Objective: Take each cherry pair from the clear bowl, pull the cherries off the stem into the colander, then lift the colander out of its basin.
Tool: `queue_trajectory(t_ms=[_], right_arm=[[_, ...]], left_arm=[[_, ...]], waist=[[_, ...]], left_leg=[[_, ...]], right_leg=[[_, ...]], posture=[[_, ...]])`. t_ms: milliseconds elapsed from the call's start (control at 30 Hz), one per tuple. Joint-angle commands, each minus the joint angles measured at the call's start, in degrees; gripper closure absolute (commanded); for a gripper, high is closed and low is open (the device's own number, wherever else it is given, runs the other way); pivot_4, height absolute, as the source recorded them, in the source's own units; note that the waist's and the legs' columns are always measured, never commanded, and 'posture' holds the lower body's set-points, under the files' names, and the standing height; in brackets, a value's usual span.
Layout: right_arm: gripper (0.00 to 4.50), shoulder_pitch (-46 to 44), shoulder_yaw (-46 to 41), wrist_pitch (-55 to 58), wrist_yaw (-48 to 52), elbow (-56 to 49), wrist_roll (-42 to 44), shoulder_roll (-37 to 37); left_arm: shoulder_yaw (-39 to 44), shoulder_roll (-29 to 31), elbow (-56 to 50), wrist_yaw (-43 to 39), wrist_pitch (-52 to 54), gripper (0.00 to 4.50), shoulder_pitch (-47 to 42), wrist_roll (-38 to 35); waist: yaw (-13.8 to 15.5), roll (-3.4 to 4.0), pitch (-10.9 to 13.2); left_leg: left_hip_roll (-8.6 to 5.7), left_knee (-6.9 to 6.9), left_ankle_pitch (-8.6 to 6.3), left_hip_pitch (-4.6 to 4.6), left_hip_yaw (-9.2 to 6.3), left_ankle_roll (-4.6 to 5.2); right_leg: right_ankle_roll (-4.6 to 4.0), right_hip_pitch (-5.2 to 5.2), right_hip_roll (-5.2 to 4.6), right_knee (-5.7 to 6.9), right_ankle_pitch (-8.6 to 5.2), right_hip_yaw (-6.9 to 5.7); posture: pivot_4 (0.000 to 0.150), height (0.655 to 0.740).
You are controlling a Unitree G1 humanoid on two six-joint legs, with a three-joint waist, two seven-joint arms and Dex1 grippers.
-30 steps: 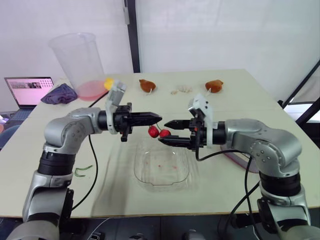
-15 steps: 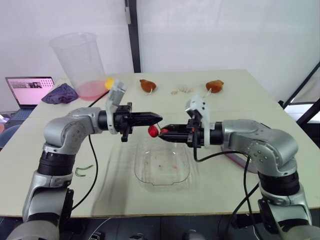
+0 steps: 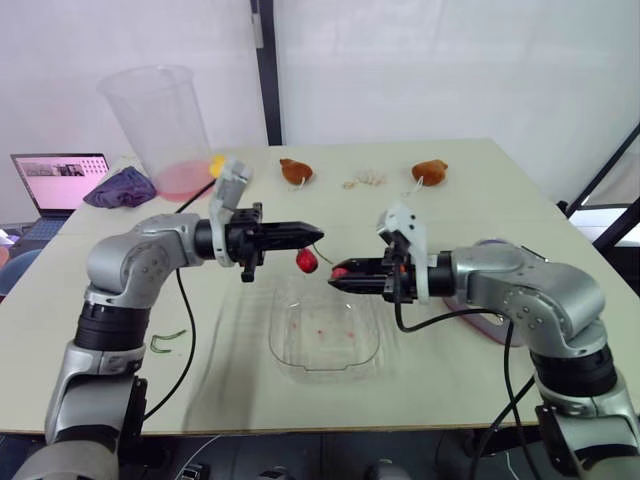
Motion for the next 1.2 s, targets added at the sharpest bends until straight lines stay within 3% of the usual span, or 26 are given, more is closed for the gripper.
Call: queue_trajectory(t_ms=[33,167,367,667,767,933,1100,1200], right_arm=[[3.26,-0.3,-6.7,0.1,2.4,0.5,2.3,-5.3],[3.26,1.9,-12.3,-2.0,6.1,4.6,0.9,-15.8],[3.26,9.2,-14.3,-14.8,9.8,19.4,-10.7,-30.2],[3.26,16.6,-15.3,-20.9,9.9,27.2,-14.7,-29.5],[2.4,16.9,-15.9,-20.3,10.4,27.9,-14.3,-29.1],[0.06,15.2,-16.4,-20.2,12.3,28.3,-14.8,-31.9],[0.06,11.3,-16.9,-14.3,13.2,21.1,-8.8,-29.8],[0.06,7.5,-14.6,-10.4,11.8,9.5,-1.6,-23.7]], left_arm=[[2.1,0.3,-0.6,-0.1,-1.5,4.5,-1.0,-0.6],[2.5,0.0,-0.8,0.5,-2.5,4.5,0.2,-0.5],[3.2,-1.4,-2.7,2.3,-4.0,4.5,2.9,-0.9],[4.2,-4.6,-8.1,7.5,-4.9,4.5,7.5,-1.9],[4.1,-4.7,-8.9,9.0,-4.9,4.5,7.9,-2.1],[4.7,-4.6,-9.0,10.7,-4.5,4.5,7.3,-3.2],[6.1,-7.3,-9.5,14.1,-2.1,4.5,6.1,-7.7],[5.3,-8.8,-10.4,15.3,-1.1,4.5,6.0,-9.0]], waist=[[0.1,-0.01,0.0],[0.3,-0.02,0.0],[0.2,-0.02,0.0],[0.2,-0.02,0.0],[0.2,-0.02,0.0],[0.2,-0.01,0.0],[0.2,-0.01,0.0],[0.0,-0.01,0.0]], left_leg=[[-0.01,0.0,0.0,0.0,0.0,0.0],[-0.02,0.01,-0.01,0.0,0.0,0.02],[-0.01,0.0,-0.03,0.02,0.14,0.06],[0.07,-0.03,-0.04,0.06,0.25,0.07],[0.07,0.0,-0.04,0.06,0.26,0.07],[0.05,0.01,-0.04,0.06,0.26,0.07],[0.07,0.0,-0.04,0.06,0.25,0.07],[0.11,-0.02,-0.04,0.08,0.26,0.07]], right_leg=[[0.0,0.01,-0.01,-0.01,0.0,0.0],[0.0,0.04,-0.02,-0.02,0.0,-0.01],[0.0,0.05,-0.02,-0.03,0.0,0.02],[0.0,0.01,0.01,-0.02,0.0,0.11],[0.01,0.02,0.0,-0.02,0.0,0.11],[0.01,0.02,0.0,-0.02,0.0,0.12],[0.01,0.02,0.01,-0.03,0.0,0.12],[0.01,0.02,0.04,-0.04,0.0,0.13]], posture=[[0.15,0.74],[0.15,0.74],[0.15,0.74],[0.15,0.74],[0.15,0.74],[0.15,0.74],[0.15,0.74],[0.15,0.74]])
